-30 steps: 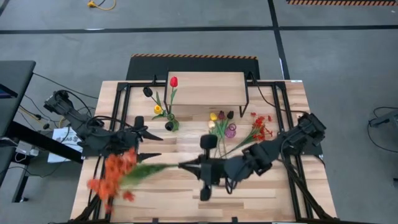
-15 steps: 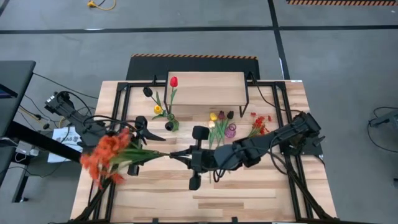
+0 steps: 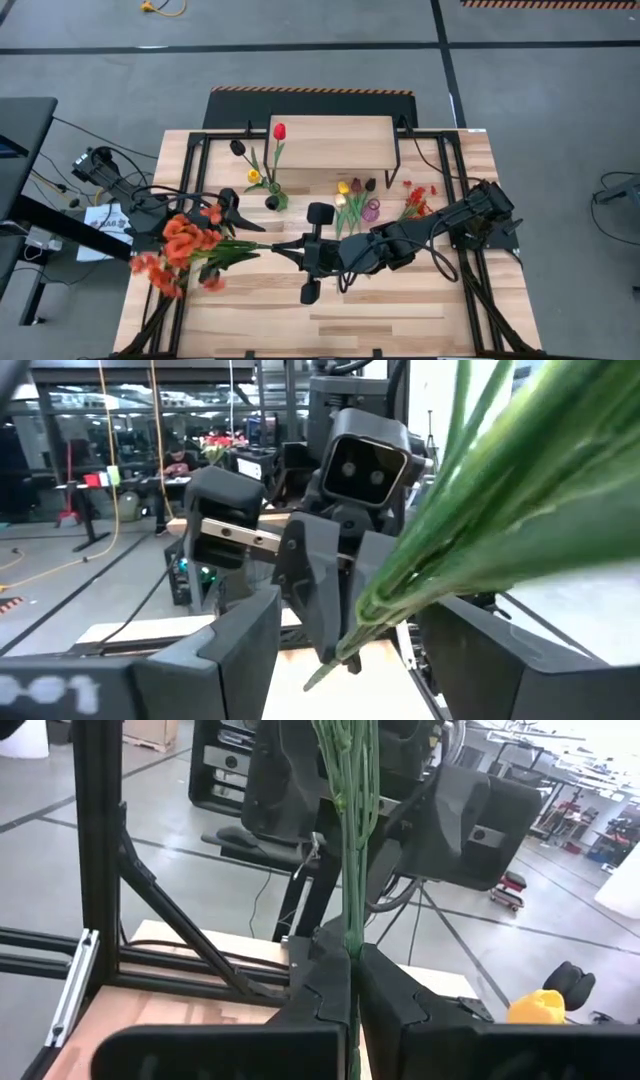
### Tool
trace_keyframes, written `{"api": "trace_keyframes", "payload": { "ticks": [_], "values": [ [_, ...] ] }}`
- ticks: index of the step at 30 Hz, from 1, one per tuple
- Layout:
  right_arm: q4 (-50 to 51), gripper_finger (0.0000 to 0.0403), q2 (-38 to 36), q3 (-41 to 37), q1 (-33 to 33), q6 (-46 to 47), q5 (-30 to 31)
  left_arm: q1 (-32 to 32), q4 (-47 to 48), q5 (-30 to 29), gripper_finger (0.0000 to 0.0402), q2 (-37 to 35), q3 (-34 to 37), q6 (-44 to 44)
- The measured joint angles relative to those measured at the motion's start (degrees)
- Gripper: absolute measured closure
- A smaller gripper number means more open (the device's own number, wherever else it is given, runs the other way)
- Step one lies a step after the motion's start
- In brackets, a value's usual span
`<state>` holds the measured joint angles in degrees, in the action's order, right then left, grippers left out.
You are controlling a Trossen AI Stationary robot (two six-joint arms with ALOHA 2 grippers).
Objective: Pick and place flowers into a vace then onto a shelf
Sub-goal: Put the left orange flowers into the green vase
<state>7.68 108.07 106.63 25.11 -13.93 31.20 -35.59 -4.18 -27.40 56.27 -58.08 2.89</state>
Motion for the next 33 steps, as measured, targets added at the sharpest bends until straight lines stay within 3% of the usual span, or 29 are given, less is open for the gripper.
{"api": "trace_keyframes", "payload": {
  "ticks": [12, 17, 22, 33],
  "values": [
    [0.40, 0.0403, 0.00, 0.00, -0.41, 0.02, -0.02, 0.00, 0.29, 0.12, 0.0192, 0.00, 0.00, -0.30],
    [1.79, 0.0399, 0.00, 0.00, -0.40, 0.45, 0.01, 0.00, 0.70, -0.04, 0.0257, -0.04, 0.00, -0.30],
    [2.65, 0.0384, 0.00, 0.00, -0.44, 1.04, 0.19, -0.02, 3.12, 0.02, 0.0377, -1.09, 0.00, -0.55],
    [7.22, 0.0375, 0.00, -0.02, -0.38, 4.41, 0.14, -0.02, 15.01, 0.65, 0.0398, -4.34, -0.07, -9.82]
  ]
}}
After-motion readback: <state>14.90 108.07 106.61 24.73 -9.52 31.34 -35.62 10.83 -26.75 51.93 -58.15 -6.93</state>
